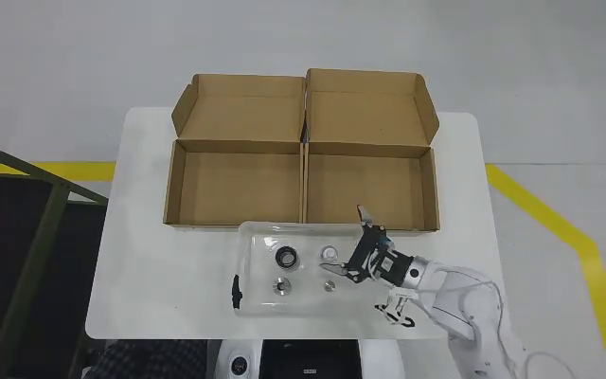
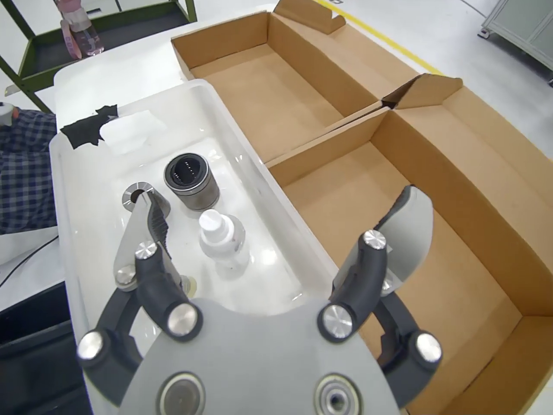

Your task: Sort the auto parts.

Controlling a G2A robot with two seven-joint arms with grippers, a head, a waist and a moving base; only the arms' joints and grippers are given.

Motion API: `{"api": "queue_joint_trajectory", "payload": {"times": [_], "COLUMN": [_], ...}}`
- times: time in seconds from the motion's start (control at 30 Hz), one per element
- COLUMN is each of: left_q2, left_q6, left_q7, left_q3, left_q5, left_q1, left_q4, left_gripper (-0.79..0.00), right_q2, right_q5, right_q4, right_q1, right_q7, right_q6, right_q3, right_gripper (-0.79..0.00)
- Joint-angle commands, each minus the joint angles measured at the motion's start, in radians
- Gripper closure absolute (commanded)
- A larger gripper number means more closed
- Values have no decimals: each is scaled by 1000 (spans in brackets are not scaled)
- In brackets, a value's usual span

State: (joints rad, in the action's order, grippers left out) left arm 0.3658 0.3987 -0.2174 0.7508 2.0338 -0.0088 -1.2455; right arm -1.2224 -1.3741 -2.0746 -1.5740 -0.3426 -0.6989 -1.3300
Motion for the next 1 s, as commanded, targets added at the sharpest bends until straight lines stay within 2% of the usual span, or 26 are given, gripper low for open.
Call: {"api": "queue_joint_trajectory", "payload": {"times": [0.0,0.4,0.73,0.87,0.97], "left_q2": [0,0,0,0,0], "left_q6": [0,0,0,0,0], "left_q7": [0,0,0,0,0], "left_q3": [0,0,0,0,0], "left_q5": [0,0,0,0,0], "left_q1": [0,0,0,0,0], "left_q4": [0,0,0,0,0], "left_gripper": [-785,-785,-785,-785,-785], "right_q2": [1,13,23,27,30], "right_q5": [-3,-42,-55,-51,-49], "right_q4": [2,-9,-5,-1,0], "right_q1": [9,17,13,18,20], "right_q7": [-27,-145,-174,-181,-186], "right_q6": [0,-33,-39,-42,-41], "right_q3": [15,76,101,107,111], "right_gripper": [-785,-785,-779,-656,-594]}}
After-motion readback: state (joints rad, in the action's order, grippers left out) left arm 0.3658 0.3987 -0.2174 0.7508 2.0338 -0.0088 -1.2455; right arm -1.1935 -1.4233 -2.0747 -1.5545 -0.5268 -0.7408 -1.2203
